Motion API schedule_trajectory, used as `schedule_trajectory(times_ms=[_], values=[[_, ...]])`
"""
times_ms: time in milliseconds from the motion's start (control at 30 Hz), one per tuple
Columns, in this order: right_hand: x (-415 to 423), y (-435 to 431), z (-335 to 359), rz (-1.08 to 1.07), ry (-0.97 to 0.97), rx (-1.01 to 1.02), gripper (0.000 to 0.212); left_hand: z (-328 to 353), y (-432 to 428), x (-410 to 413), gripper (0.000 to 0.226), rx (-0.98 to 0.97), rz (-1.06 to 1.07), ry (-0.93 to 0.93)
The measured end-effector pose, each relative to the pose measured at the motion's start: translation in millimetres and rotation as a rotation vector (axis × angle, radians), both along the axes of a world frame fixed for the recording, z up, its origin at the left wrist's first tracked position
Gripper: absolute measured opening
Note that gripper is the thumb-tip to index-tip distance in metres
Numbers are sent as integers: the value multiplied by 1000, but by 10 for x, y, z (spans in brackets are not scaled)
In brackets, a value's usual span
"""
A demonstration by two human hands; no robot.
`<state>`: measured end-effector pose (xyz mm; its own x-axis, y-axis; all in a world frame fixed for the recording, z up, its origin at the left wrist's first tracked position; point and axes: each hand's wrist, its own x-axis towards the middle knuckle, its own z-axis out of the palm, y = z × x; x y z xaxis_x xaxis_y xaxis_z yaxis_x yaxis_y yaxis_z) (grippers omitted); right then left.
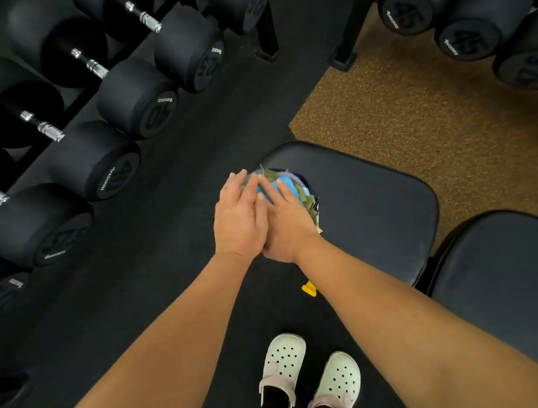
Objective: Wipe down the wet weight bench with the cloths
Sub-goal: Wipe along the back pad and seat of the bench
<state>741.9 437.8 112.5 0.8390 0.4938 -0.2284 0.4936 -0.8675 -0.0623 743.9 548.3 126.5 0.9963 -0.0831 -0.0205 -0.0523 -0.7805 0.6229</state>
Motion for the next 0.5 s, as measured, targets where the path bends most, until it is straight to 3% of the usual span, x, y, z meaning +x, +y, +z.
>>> schedule_trajectory(times_ms=[200, 367, 500], values=[[-160, -151, -21, 111, 19, 9, 69, -33, -114, -51, 45, 153, -150, 106], [-323, -333, -1, 237, 8, 19, 50, 7, -131, -212, 59, 185, -192, 159], [-463, -410, 3, 216, 40, 165, 43, 65, -181, -293, 53, 253, -274, 188]])
